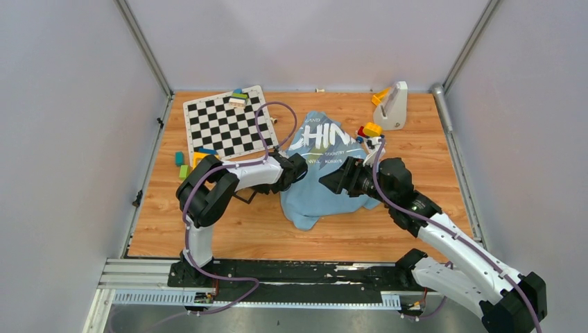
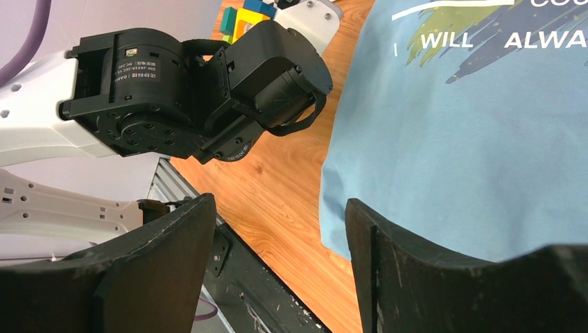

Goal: Remove the brooch from the garment

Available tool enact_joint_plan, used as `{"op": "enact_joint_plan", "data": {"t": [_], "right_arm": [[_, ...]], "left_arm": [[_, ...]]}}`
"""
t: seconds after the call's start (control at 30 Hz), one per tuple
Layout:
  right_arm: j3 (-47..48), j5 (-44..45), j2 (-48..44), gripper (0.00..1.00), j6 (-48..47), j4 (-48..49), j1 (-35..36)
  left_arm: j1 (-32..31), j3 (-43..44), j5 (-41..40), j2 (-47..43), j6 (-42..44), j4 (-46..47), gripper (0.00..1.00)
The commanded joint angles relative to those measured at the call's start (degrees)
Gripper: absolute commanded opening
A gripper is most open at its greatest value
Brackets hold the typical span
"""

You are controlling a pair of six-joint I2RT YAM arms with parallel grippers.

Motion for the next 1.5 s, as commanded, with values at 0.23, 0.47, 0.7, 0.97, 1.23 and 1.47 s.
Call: {"op": "enact_joint_plan", "data": {"t": [0.23, 0.47, 0.7, 0.97, 1.23, 1.47], "right_arm": [[-0.56, -0.67, -1.63, 0.69, -0.27, 1.20, -0.45], [-0.48, -0.97, -1.93, 0.69, -0.17, 1.20, -0.55], [-0.23, -1.25, -1.71, 0.69, -0.17, 1.19, -0.64], [0.22, -1.79, -0.92, 0.69, 0.01, 1.46, -0.73], [0.14, -2.51, -1.08, 0.68, 0.36, 1.64, -0.72], [0.01, -2.69, -1.75, 0.68, 0.18, 1.39, -0.81]], "left_arm": [[0.10, -0.83, 2.81, 0.19, 0.32, 0.28, 0.12], [0.03, -1.46, 5.97, -0.91, 1.24, 0.93, 0.39], [-0.09, -2.60, 11.71, -6.78, 3.37, 3.01, 0.43], [-0.26, -6.42, 22.87, -19.81, 5.44, 8.27, 0.48], [4.89, -10.81, 28.67, -29.62, 3.46, 13.20, 0.36], [12.76, -14.38, 29.16, -40.69, 1.43, 17.30, 0.37]]}}
